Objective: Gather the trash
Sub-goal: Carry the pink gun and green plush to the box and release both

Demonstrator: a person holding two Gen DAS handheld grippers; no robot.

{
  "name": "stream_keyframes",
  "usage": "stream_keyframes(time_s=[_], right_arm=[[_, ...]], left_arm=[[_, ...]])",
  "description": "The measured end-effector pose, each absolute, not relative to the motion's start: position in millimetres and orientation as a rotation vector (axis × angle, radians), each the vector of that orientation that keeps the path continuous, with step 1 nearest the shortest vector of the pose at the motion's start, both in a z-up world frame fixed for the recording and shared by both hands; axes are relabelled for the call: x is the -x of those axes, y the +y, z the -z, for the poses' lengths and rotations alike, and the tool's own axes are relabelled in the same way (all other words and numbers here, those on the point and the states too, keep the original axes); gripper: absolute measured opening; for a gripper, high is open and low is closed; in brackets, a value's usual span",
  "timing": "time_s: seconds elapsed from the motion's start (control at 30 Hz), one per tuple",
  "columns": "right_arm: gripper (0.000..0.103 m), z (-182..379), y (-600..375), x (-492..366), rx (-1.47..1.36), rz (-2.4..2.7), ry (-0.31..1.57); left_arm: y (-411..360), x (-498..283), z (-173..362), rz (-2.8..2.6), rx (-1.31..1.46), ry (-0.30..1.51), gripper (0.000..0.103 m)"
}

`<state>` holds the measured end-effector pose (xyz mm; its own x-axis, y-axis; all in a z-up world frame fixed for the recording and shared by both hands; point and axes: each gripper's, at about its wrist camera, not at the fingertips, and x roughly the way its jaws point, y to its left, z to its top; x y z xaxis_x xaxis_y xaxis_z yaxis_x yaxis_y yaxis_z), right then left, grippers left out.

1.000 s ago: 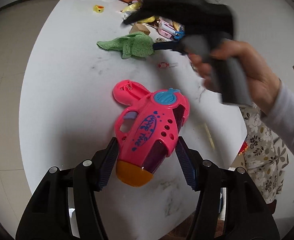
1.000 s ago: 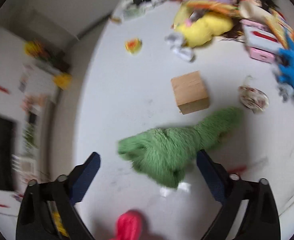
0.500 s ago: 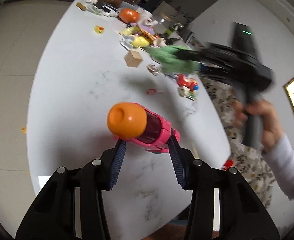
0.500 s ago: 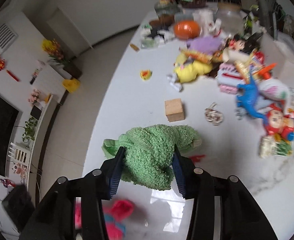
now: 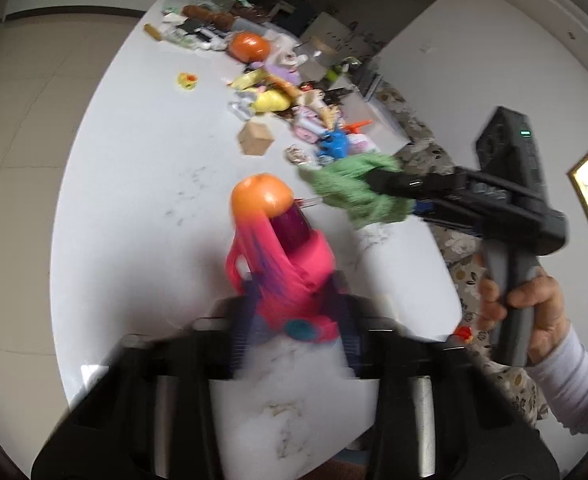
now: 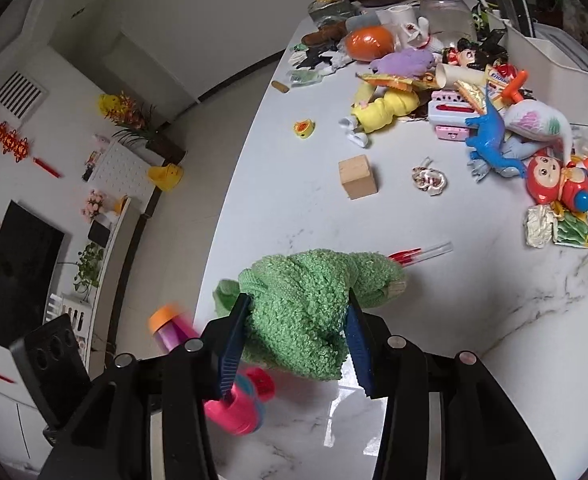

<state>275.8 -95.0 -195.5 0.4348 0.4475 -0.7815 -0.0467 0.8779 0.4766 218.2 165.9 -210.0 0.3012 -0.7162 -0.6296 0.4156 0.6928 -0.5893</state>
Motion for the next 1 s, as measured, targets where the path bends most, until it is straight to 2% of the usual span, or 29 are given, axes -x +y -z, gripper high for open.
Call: stream_keyframes(time_s=[0.17, 0.23, 0.27, 0.3, 0.33, 0.5, 0.8, 1.0], right_arm=[[0.045, 204, -96, -271, -0.424, -0.280, 1.088], [0.045, 204, -102, -267, -0.467, -0.264, 1.075], [0.045, 200, -106, -263, -0.476, -0.262, 1.056], [0.045, 197, -109, -260, -0.481, -0.261, 1.046], [0.045, 195, -113, -256, -0.492, -0.255, 1.040], [0.045, 199, -130, -241, -0.554, -0.225, 1.033], [0.047, 211, -135, -221, -0.641, -0.222, 1.020], [0.047, 211, -143, -210, -0.673, -0.216, 1.010]], left_arm=[[149, -231, 230, 0.725, 0.298, 1.102, 0.000], [144, -233, 237, 0.685, 0.248, 1.113, 0.010], [144, -234, 236, 0.681, 0.231, 1.101, 0.036], [144, -236, 234, 0.650, 0.198, 1.084, 0.073], [144, -238, 231, 0.630, 0.158, 1.053, 0.081], [135, -264, 227, 0.639, -0.058, 1.024, 0.086], [146, -332, 277, 0.627, 0.217, 1.252, 0.086], [120, -352, 257, 0.796, -0.132, 1.271, 0.086]])
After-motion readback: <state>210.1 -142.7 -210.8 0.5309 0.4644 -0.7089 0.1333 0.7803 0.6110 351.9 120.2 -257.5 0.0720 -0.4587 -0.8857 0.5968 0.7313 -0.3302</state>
